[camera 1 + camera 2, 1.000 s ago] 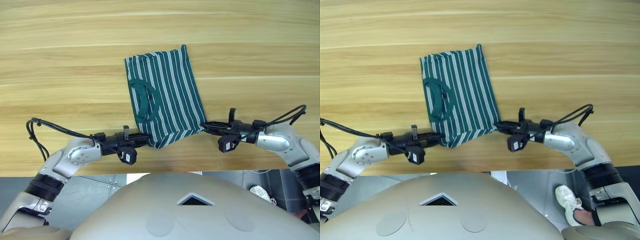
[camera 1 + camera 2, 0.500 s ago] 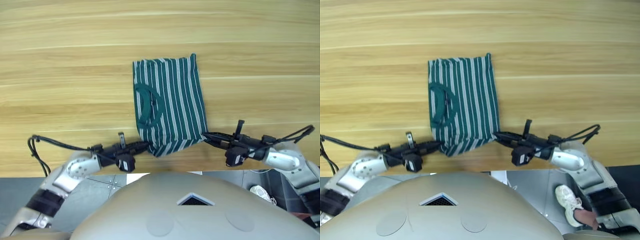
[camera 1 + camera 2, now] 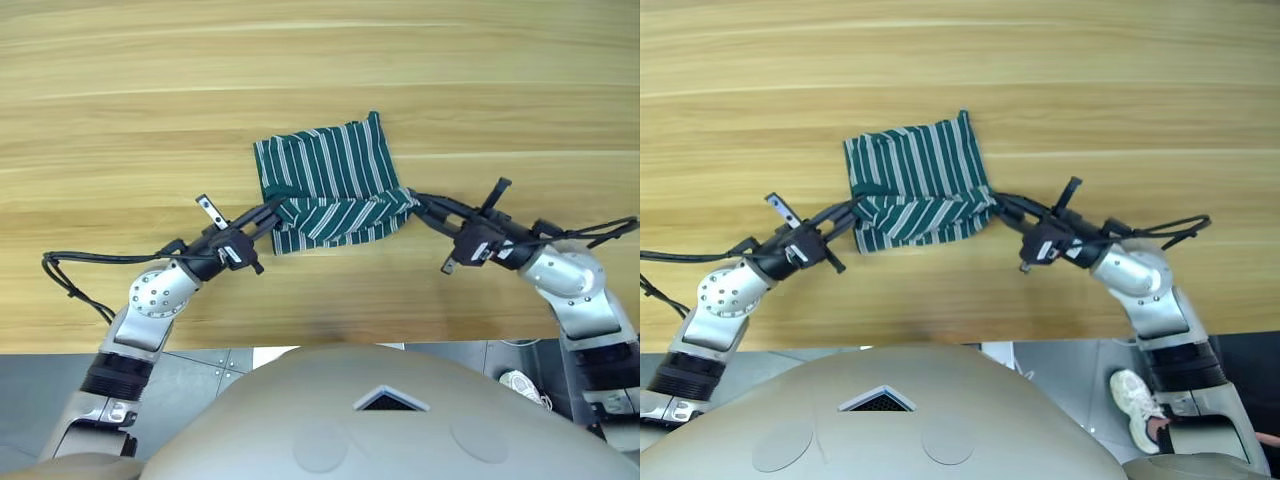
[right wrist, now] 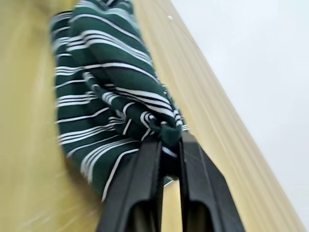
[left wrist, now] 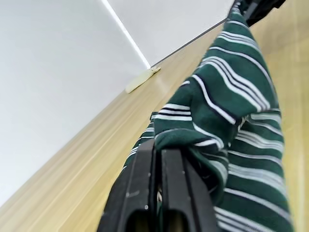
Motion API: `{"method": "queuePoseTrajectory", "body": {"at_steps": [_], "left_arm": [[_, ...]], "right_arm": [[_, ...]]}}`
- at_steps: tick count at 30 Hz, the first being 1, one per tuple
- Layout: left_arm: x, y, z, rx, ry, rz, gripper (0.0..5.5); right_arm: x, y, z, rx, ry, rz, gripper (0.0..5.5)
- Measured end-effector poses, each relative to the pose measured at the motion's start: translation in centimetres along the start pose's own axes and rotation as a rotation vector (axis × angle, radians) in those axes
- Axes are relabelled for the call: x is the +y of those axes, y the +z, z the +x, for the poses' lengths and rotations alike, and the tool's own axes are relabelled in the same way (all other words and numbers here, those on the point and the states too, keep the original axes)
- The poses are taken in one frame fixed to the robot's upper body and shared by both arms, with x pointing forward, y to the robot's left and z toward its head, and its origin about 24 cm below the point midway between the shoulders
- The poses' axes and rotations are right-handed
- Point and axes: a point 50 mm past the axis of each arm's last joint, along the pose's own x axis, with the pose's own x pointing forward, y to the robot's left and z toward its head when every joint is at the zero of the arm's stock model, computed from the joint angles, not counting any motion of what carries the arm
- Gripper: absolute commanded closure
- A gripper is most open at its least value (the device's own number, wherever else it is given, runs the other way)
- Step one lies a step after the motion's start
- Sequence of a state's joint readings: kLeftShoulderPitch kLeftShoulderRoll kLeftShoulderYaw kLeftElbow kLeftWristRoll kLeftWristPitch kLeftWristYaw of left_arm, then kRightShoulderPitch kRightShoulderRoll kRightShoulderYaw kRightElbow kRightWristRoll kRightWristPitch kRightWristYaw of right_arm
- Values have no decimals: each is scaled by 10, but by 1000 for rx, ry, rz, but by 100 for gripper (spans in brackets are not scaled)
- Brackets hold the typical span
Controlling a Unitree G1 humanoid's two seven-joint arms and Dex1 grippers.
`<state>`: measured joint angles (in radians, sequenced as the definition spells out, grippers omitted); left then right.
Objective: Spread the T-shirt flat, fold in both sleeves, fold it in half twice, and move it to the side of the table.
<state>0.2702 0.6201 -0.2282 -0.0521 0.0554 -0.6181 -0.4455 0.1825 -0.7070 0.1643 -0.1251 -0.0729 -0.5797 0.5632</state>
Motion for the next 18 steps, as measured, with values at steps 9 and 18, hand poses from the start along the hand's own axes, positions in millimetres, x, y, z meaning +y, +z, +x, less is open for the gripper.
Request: {"method": "queuePoseTrajectory", "body": {"at_steps": [9,18], "left_arm": [[20,-21,27,91,95,47,550],[33,-40,47,170,176,29,526]], "right_arm": [[-36,-18,50,48,-195,-43,525],[-48,-44,93,142,-250,-15,525]]}}
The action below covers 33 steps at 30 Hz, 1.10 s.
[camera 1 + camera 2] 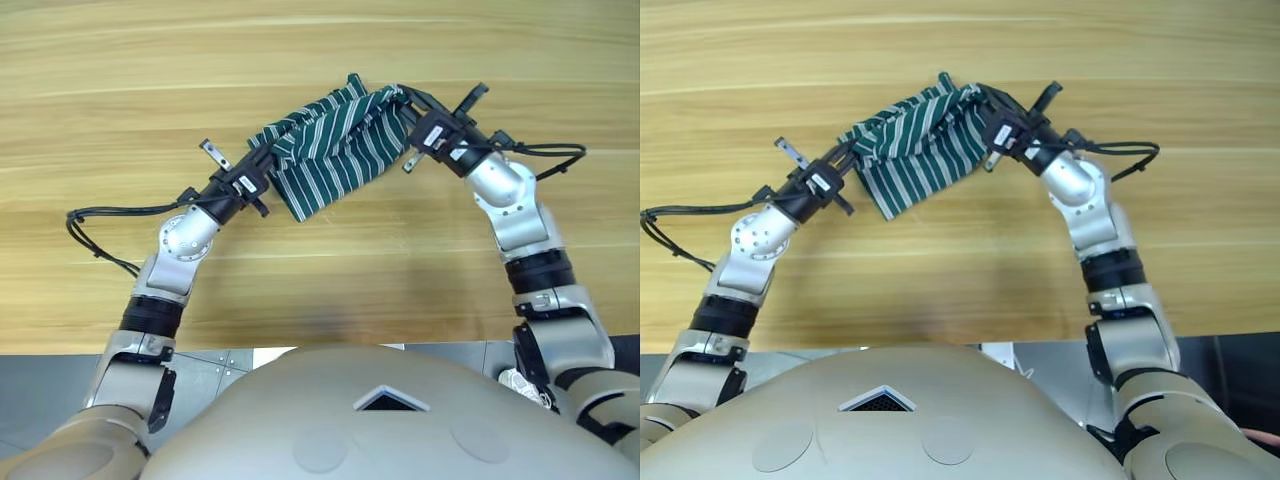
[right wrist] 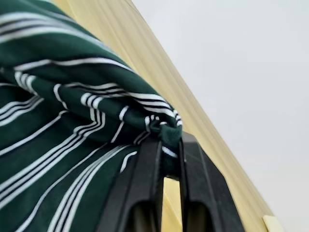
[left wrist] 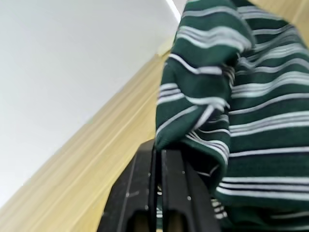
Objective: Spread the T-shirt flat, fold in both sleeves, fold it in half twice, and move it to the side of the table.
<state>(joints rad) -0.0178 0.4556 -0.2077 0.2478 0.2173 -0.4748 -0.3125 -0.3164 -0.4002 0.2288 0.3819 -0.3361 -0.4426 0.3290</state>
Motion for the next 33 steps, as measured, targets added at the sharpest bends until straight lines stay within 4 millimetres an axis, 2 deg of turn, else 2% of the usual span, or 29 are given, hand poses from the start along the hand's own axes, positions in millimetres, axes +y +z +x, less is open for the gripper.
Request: {"method": "queuePoseTrajectory", "body": {"at_steps": [1,5,10,13,16,18,20,21,22,23,24,26,27,29,31,33], "left_arm": [[-1,-2,1,11,3,-7,509],[-5,-10,1,50,6,-39,450],[-1,-17,-3,85,70,-69,374],[1,-25,-6,124,109,-86,320],[1,-27,-7,135,137,-106,269],[-1,-22,-10,114,162,-109,237],[-4,-12,-13,69,174,-96,229],[-5,0,-12,15,173,-75,229],[-7,15,-7,-61,143,-25,229],[-10,25,-2,-110,105,13,229],[-12,31,2,-142,80,46,229],[-8,38,11,-170,63,101,229],[0,45,19,-197,70,147,229],[9,53,28,-235,79,192,229],[8,55,37,-241,54,231,229],[4,52,48,-227,14,278,229]], "right_arm": [[2,-4,4,17,7,7,488],[2,-14,22,65,-9,20,423],[12,-14,50,92,-11,48,342],[9,-15,59,114,-34,55,286],[17,-4,76,90,-27,88,226],[19,3,84,70,-63,113,219],[3,2,81,47,-182,167,219],[-14,3,74,3,-279,176,219],[-32,4,63,-51,-380,139,219],[-42,5,52,-85,-436,101,219],[-42,3,42,-97,-456,67,219],[-23,0,24,-97,-415,15,219],[0,2,10,-107,-340,-35,219],[29,3,-5,-93,-246,-74,219],[43,0,-12,-41,-184,-108,219],[52,-7,-10,17,-129,-133,219]]}}
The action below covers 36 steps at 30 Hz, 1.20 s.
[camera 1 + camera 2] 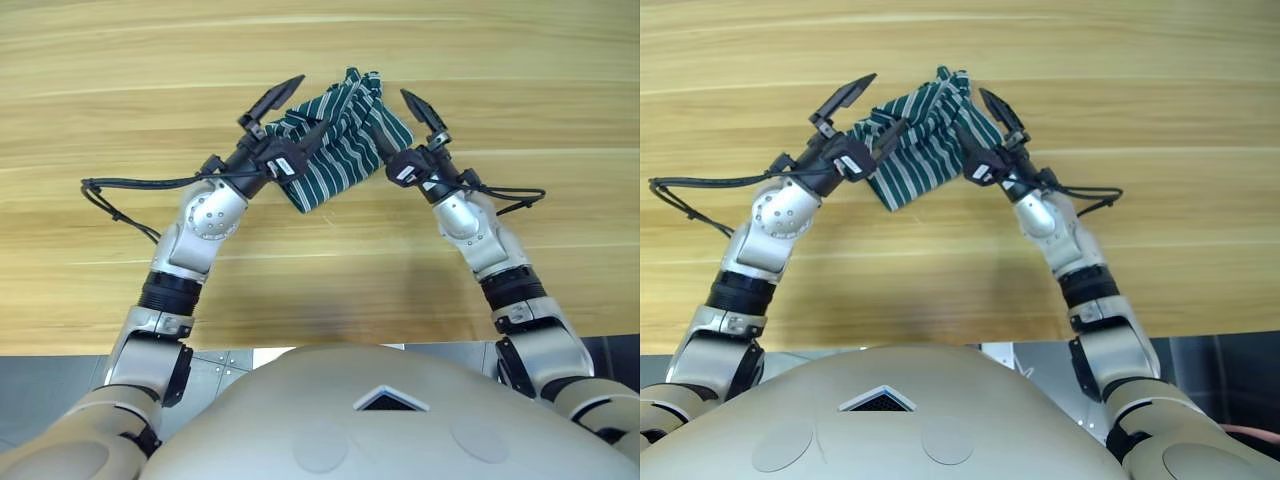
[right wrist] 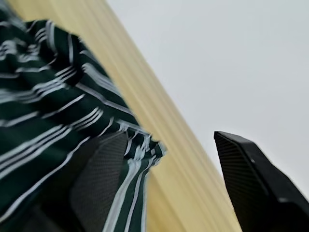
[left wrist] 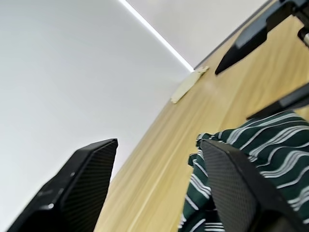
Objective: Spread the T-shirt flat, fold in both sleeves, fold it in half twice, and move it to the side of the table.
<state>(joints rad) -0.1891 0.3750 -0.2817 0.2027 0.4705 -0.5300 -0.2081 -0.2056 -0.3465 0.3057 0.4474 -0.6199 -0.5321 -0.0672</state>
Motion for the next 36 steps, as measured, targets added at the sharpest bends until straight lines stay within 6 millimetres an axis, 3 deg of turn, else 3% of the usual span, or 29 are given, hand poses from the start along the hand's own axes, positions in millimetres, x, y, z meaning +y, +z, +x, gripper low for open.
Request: {"method": "queuePoseTrajectory", "body": {"at_steps": [3,7,17,26,36], "left_arm": [[1,-6,19,3,-37,79,229],[-7,-12,31,4,-108,134,229],[-29,-39,47,90,-281,200,229],[-9,-59,51,199,-154,317,229],[46,-79,44,315,69,338,229]], "right_arm": [[13,-15,6,93,69,-17,219],[6,-21,23,121,81,-58,219],[12,-16,30,87,116,-74,219],[14,-12,31,65,122,-69,219],[17,-14,29,76,107,-62,219]]}}
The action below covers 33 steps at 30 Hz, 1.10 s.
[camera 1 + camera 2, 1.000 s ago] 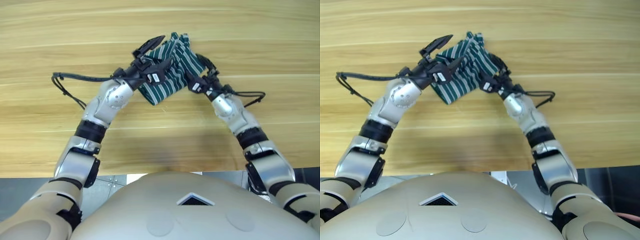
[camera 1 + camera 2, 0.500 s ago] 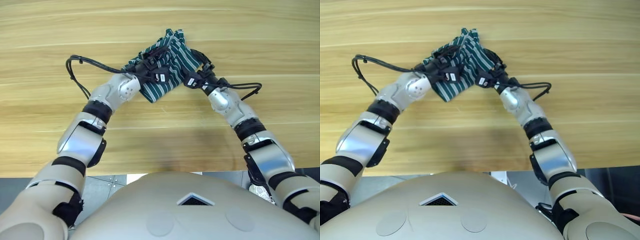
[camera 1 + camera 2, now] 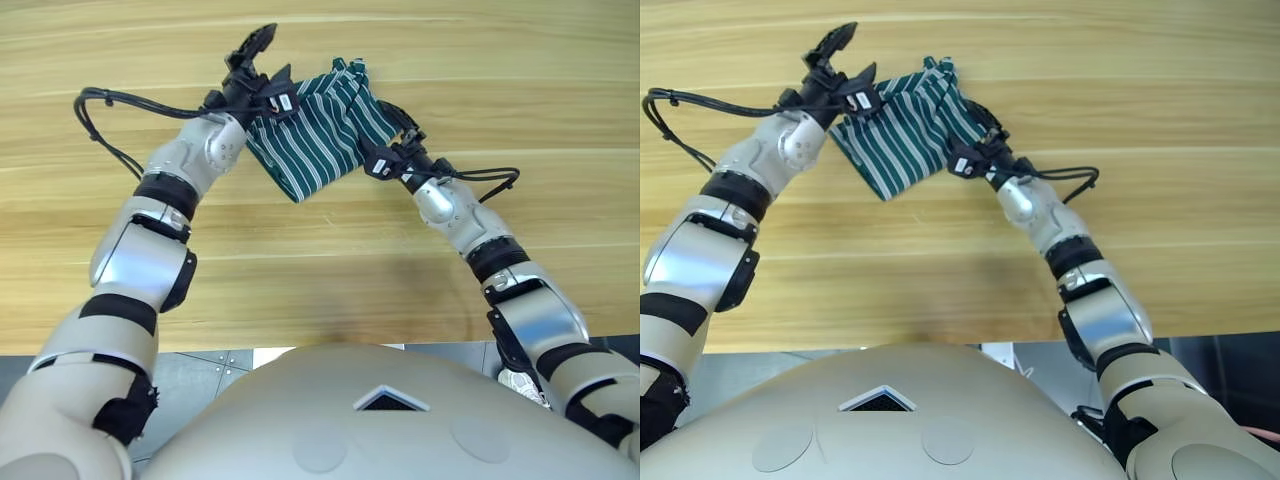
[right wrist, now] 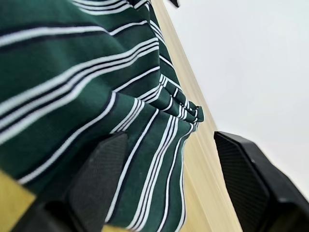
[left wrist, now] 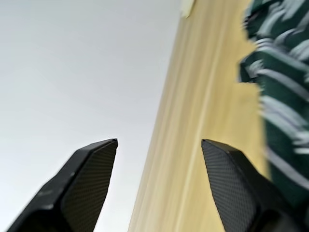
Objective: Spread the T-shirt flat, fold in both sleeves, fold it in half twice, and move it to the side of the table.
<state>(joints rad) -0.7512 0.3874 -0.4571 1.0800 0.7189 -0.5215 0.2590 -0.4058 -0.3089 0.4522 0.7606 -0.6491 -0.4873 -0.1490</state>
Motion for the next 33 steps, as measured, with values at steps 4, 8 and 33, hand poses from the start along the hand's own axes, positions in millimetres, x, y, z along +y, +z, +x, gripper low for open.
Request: {"method": "queuePoseTrajectory", "body": {"at_steps": [4,8,33], "left_arm": [[-4,-18,-8,93,-21,18,229],[7,3,-3,-65,68,-21,229],[-43,-2,-7,100,-193,-79,229]], "right_arm": [[1,1,0,-5,4,-3,219],[2,0,0,-4,4,-5,219],[0,2,7,-6,9,-15,219]]}}
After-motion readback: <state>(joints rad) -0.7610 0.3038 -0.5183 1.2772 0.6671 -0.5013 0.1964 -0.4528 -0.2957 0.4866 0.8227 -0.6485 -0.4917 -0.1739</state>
